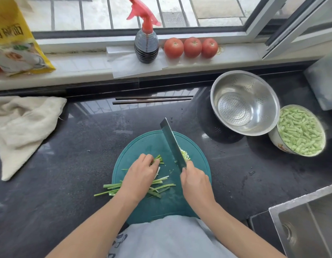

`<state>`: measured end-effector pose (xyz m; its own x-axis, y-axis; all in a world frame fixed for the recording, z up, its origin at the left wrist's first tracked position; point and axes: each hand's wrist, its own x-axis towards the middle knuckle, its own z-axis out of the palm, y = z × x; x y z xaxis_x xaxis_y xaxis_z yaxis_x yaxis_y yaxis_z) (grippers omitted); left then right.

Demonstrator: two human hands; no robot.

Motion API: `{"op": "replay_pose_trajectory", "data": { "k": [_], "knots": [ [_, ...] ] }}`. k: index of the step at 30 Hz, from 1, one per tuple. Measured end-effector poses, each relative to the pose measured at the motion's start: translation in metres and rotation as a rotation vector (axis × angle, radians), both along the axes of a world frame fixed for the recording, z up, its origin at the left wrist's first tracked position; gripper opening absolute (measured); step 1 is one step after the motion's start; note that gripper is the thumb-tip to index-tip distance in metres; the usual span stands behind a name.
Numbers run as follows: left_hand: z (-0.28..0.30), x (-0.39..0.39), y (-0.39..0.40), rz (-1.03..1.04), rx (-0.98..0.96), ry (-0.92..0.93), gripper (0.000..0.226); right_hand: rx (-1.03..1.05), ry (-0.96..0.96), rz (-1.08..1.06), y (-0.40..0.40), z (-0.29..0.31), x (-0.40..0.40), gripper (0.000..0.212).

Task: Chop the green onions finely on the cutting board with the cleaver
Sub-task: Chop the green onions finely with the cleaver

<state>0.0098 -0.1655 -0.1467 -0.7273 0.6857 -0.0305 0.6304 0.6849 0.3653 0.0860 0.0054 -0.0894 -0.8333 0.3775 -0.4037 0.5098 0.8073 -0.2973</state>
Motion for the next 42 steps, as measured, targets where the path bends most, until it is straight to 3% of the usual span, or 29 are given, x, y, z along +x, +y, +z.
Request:
{"op": "replay_pose_trajectory", "data": {
  "k": [3,9,19,25,38,42],
  "knots": [
    [0.000,0.000,0.004,0.027,0.016,-0.013,0.046,-0.025,0.011,0.011,-0.005,0.005,0.002,0.016],
    [0.000,0.001,0.009,0.040,-0.015,0.025,0.021,-0.058,-0.039,0.037,-0.028,0.008,-0.002,0.020],
    [-0.006,0.001,0.008,-0.027,-0.070,0.033,0.019,-0.080,0.037,0.049,-0.035,-0.003,-0.052,0.017],
    [-0.002,0.007,-0.001,0.033,-0.060,-0.004,0.048,-0.008,0.006,-0.032,-0.005,0.000,-0.025,0.015],
    [-0.003,-0.011,0.017,-0.088,-0.027,0.031,0.056,-0.069,0.025,-0.027,-0.009,0.014,0.002,0.017],
    [-0.006,-0.011,0.013,-0.068,-0.044,0.023,0.030,-0.049,-0.055,-0.030,-0.023,0.013,0.005,0.019]
  ]
}}
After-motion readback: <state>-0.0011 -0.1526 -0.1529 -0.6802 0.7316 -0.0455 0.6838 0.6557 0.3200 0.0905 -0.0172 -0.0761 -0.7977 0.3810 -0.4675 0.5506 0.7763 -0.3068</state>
